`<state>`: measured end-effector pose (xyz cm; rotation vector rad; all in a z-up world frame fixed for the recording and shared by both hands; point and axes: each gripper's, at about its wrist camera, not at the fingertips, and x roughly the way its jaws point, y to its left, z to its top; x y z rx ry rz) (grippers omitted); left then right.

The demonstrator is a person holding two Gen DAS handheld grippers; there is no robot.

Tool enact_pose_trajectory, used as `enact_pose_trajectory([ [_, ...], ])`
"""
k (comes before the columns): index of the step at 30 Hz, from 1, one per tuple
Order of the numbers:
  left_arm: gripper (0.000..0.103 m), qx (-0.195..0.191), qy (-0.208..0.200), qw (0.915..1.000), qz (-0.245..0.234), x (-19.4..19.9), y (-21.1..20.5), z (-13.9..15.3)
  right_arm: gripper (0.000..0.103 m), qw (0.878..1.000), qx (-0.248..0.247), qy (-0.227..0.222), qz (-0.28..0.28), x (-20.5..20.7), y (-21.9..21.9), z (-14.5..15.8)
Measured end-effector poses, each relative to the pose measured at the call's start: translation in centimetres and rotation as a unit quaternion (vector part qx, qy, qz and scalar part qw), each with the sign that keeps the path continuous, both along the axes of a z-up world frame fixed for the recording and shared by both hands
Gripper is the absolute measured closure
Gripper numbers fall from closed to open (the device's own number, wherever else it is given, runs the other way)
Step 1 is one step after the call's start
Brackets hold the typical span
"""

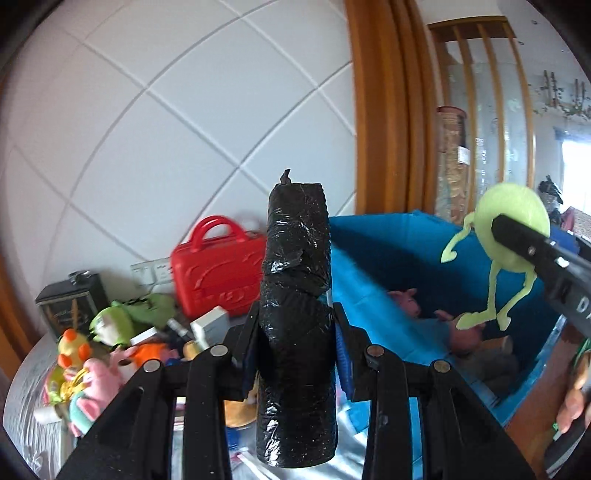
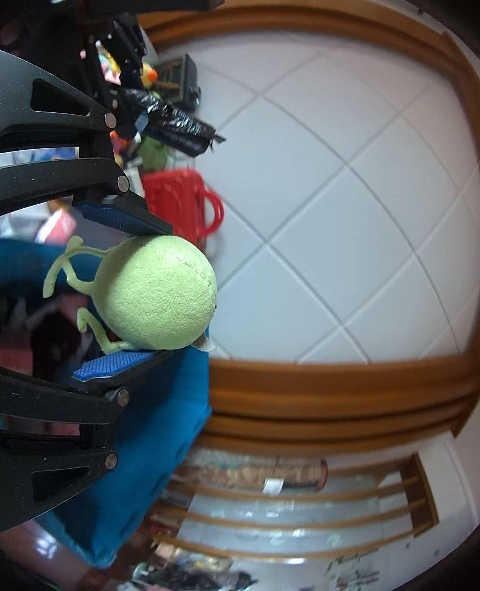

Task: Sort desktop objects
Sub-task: 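Carry black cylinder and green plush into the blue crate and release both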

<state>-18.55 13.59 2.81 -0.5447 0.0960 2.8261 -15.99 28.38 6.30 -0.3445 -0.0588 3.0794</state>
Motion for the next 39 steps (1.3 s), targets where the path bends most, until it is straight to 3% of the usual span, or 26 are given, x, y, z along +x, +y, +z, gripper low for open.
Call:
enact_pose_trajectory([
  [7,0.069,-0.008,-0.022,0.9993,-0.03,-0.5,11.0,1.4,0.046,0.998,0.014,-0.026,-0.063,-0.9,9.7,-0.5],
  [12,0.069,-0.029,-0.081,0.9954,-0.043,-2.4,17.2,0.2,0.045,0.995,0.031,-0.057,-0.08,-2.6,14.4,-2.7],
  [16,0.069,-0.047,-0.105,0.9922,-0.048,-2.7,20.3,-0.9,0.045,0.993,0.035,-0.073,-0.09,-3.3,17.3,-3.5],
  [34,0.067,-0.055,-0.105,0.9925,-0.027,-2.3,22.6,-1.5,0.043,0.99,0.059,-0.085,-0.097,-3.7,21.1,-4.8],
  [36,0.064,-0.056,-0.1,0.9932,-0.02,-2.3,22.3,-1.3,0.038,0.99,0.057,-0.079,-0.097,-3.5,21.2,-4.7],
  [38,0.053,-0.054,-0.089,0.9945,-0.014,-1.9,22.1,-0.9,0.007,0.991,0.054,-0.07,-0.096,-3.2,21.4,-4.5],
  [39,0.042,-0.051,-0.083,0.9952,-0.013,-1.8,21.9,-0.7,0.002,0.992,0.052,-0.064,-0.096,-3.0,21.5,-4.4],
])
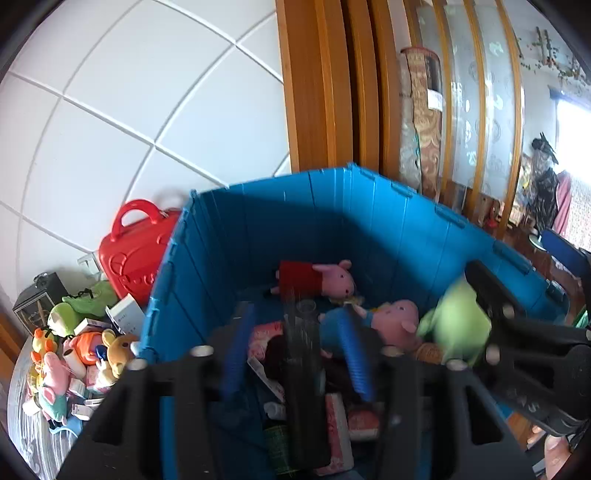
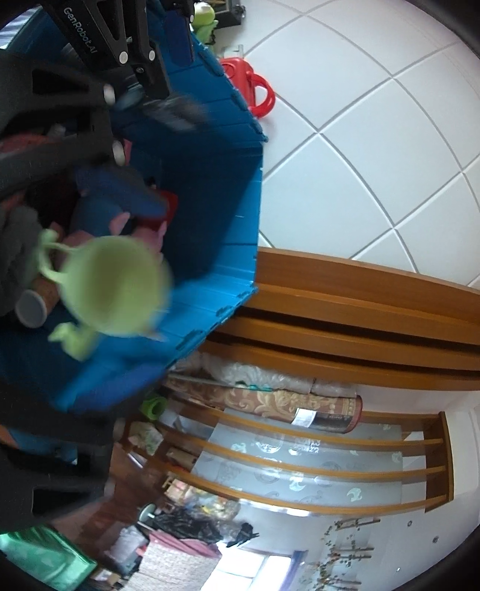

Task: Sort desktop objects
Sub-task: 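Carry black cylinder and green plush into the blue crate and release both, then move both grippers back over the pile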

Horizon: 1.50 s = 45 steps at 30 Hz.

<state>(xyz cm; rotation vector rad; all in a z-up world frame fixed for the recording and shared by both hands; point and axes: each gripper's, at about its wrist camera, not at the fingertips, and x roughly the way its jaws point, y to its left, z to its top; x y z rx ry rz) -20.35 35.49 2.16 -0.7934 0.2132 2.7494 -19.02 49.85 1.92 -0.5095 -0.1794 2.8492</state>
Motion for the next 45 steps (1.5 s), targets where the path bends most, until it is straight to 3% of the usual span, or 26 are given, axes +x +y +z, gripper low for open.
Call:
enact_pose_trajectory([
  [1,0.033,0.003,0.007,1.0,0.001,0.2,-0.2,0.2,0.0,1.0,0.001,0.008,0.0,0.3,0.0,0.2],
  [4,0.024,0.01,0.025,0.9996,0.007,0.9,-1.0,0.8,0.0,1.0,0.006,0.026,0.004,1.0,-0.2,0.7],
  [15,0.016,0.033,0.072,0.9945,0.069,3.8,-6.6,1.7,0.0,0.997,-0.012,0.07,0.026,3.7,-1.7,1.4],
  [22,0.016,0.035,0.097,0.985,0.138,5.5,-12.1,1.4,0.0,0.99,-0.041,0.106,0.085,4.7,-5.0,2.0],
  [34,0.016,0.035,0.09,0.9612,0.258,7.0,-25.0,-0.3,0.0,0.967,-0.041,0.12,0.223,4.1,-16.3,2.6],
  [41,0.016,0.045,0.064,0.9491,0.305,7.3,-35.0,-2.5,0.0,0.958,-0.033,0.109,0.262,3.9,-24.3,2.4],
  [45,0.016,0.046,0.035,0.9477,0.314,6.6,-40.4,-4.1,0.0,0.957,-0.015,0.097,0.274,4.1,-29.8,1.7],
])
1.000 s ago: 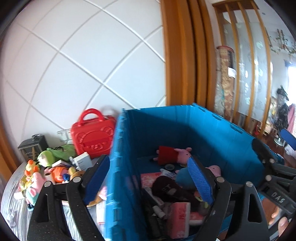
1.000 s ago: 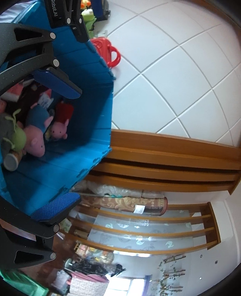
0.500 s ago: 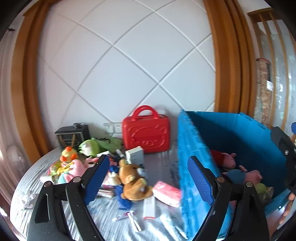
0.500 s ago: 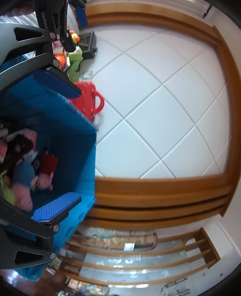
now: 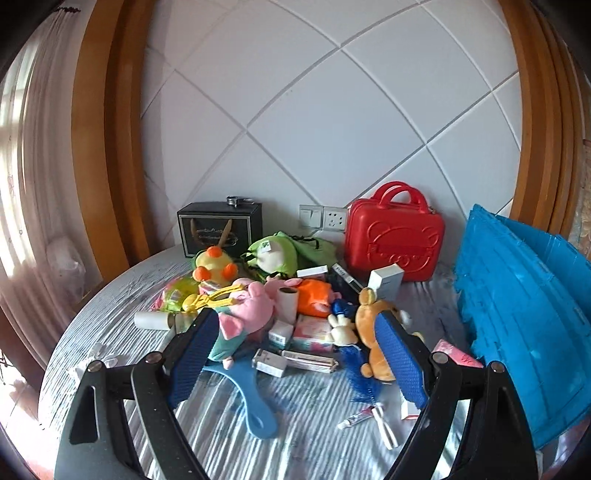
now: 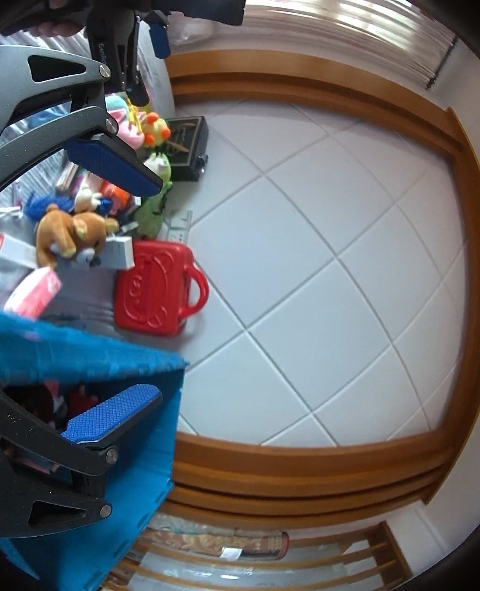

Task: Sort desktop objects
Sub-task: 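Move both grippers back over the pile, then grasp a white medicine box with left gripper while right grasps long white box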

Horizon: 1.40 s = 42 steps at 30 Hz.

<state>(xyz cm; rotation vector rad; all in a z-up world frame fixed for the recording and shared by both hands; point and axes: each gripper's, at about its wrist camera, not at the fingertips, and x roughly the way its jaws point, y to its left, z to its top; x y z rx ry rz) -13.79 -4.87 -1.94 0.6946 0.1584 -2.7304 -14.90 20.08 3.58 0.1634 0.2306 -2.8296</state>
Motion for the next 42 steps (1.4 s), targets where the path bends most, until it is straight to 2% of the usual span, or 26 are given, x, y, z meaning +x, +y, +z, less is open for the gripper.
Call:
enact_pose_trajectory([
  [2,0.016,-0.004,-0.012,0.9999,-0.001,-0.3,-2.6,-0.9,0.0,1.0,0.009,-0.005,0.0,0.2,-2.9,-0.7],
  [5,0.016,-0.01,-0.036,0.9993,-0.002,-0.8,-6.3,-2.8,0.0,0.999,0.014,-0.036,-0.006,-0.7,-6.2,-2.2],
  [9,0.016,0.003,-0.082,0.9966,-0.011,-2.1,-10.6,-6.7,0.0,0.994,0.014,-0.103,-0.018,-2.5,-9.6,-5.4],
  [12,0.016,0.017,-0.115,0.9931,-0.017,-3.1,-12.3,-9.8,0.0,0.986,0.024,-0.162,-0.02,-4.2,-11.7,-8.4],
  [17,0.016,0.041,-0.154,0.9869,-0.026,-4.9,-13.0,-13.6,0.0,0.976,0.051,-0.214,-0.01,-6.5,-14.2,-12.1],
  [24,0.017,0.069,-0.18,0.9812,-0.012,-8.4,-12.6,-17.5,0.001,0.961,0.09,-0.257,0.036,-10.6,-16.8,-16.2],
  [25,0.018,0.073,-0.186,0.9798,-0.01,-9.2,-12.2,-18.2,0.009,0.96,0.096,-0.26,0.043,-11.2,-17.1,-16.7],
  [26,0.019,0.075,-0.192,0.9785,-0.008,-10.0,-11.8,-19.0,0.021,0.957,0.104,-0.265,0.052,-12.0,-17.3,-17.4],
  [29,0.021,0.08,-0.208,0.9748,-0.007,-12.7,-10.4,-21.1,0.037,0.948,0.116,-0.286,0.076,-14.5,-17.8,-19.3],
  [36,0.021,0.088,-0.256,0.9626,0.007,-18.7,-9.1,-25.7,0.039,0.936,0.129,-0.311,0.108,-19.0,-18.1,-21.8],
  [37,0.025,0.085,-0.262,0.9613,0.012,-19.1,-9.4,-26.2,0.039,0.934,0.127,-0.316,0.112,-19.6,-18.2,-22.2],
  [39,0.034,0.085,-0.275,0.9576,0.016,-19.1,-10.2,-27.0,0.039,0.93,0.124,-0.324,0.12,-20.4,-18.6,-22.9],
  [40,0.036,0.082,-0.271,0.9589,0.012,-18.7,-10.7,-27.0,0.039,0.927,0.125,-0.329,0.126,-20.7,-19.0,-23.5],
  [42,0.036,0.056,-0.278,0.9589,0.015,-17.7,-11.4,-26.8,0.039,0.923,0.128,-0.337,0.135,-21.2,-19.7,-24.3],
])
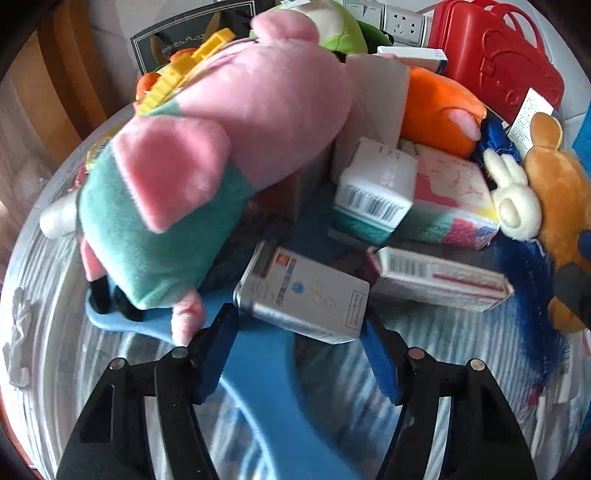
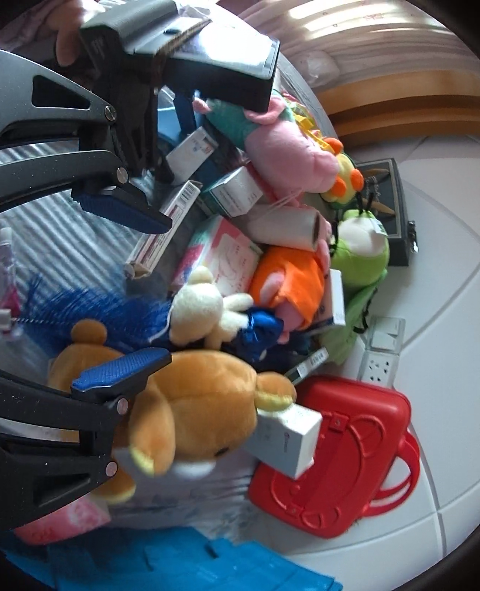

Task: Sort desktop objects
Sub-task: 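Grasp a white medicine box with left gripper while right grasps long white box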

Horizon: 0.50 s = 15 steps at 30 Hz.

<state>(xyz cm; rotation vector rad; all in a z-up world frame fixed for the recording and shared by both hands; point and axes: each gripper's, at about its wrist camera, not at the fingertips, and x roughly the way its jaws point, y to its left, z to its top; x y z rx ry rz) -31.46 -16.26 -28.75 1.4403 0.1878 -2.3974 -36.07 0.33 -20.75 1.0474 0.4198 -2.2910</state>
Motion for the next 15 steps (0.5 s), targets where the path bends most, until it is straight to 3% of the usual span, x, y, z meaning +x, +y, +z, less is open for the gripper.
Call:
enact_pose_trajectory([
  [2,0.036,-0.01,-0.005,0.9999,0.002,1.4,-1.3,0.0,0.039,1.0,0.001,-0.011,0.014,-0.3,-1.0,-1.0],
  [6,0.036,0.009,-0.008,0.9999,0.001,3.3,-2.6,0.3,0.038,0.999,0.006,-0.033,0.04,-0.8,-3.1,-3.0],
  [9,0.036,-0.005,-0.009,1.0,-0.002,3.8,-2.3,0.8,0.028,0.998,0.019,-0.038,0.056,-1.4,-4.6,-4.5],
  [11,0.036,0.004,-0.006,1.0,0.0,4.2,-2.2,1.3,0.028,0.996,0.027,-0.051,0.064,-1.8,-5.2,-5.4],
  [12,0.036,0.01,-0.002,1.0,0.001,4.3,-2.2,1.7,0.032,0.995,0.031,-0.066,0.069,-1.9,-5.3,-5.9],
  [13,0.036,0.017,0.01,0.9998,0.001,4.4,-2.1,2.4,0.056,0.994,0.035,-0.076,0.071,-1.8,-5.3,-6.2],
  [14,0.036,0.02,0.021,0.9996,0.002,4.4,-2.0,3.1,0.064,0.993,0.036,-0.084,0.071,-1.7,-5.2,-6.3],
  [15,0.036,0.022,0.029,0.9993,0.005,4.2,-1.9,3.6,0.065,0.992,0.032,-0.095,0.074,-1.4,-4.9,-6.3],
])
